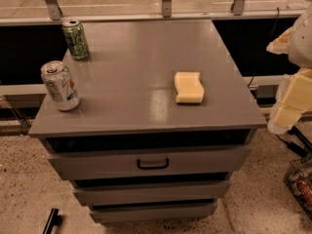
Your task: Pick sponge
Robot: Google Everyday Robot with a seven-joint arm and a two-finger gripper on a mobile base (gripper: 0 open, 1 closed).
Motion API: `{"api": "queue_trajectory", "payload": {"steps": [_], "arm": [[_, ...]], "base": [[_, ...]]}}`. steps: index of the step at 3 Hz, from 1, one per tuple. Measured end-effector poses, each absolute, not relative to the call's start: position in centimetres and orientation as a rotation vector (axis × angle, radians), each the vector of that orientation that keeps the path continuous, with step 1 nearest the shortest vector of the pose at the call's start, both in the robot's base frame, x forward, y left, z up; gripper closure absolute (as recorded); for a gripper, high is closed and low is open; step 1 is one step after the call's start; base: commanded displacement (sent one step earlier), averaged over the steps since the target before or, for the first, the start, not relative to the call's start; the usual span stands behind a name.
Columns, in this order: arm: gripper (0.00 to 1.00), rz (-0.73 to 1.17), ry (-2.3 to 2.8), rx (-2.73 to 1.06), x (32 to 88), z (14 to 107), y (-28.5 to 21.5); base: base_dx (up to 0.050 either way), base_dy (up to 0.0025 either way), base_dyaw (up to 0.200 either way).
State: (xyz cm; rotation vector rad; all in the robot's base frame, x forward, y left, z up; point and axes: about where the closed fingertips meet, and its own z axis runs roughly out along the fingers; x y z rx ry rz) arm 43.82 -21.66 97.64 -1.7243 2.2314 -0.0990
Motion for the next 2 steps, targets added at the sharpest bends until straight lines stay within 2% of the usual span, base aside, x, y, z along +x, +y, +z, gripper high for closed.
{"api": "queue_trajectory", "payload": {"steps": [1, 2], "arm": [[0.00, -0.099, 2.231, -1.724, 43.82, 97.64, -21.66], [0.00, -0.099, 2.231, -1.724, 43.82, 97.64, -21.66]], "base": [[0.018, 0.00070, 0.069], [0.000, 0.00000, 0.000]]}}
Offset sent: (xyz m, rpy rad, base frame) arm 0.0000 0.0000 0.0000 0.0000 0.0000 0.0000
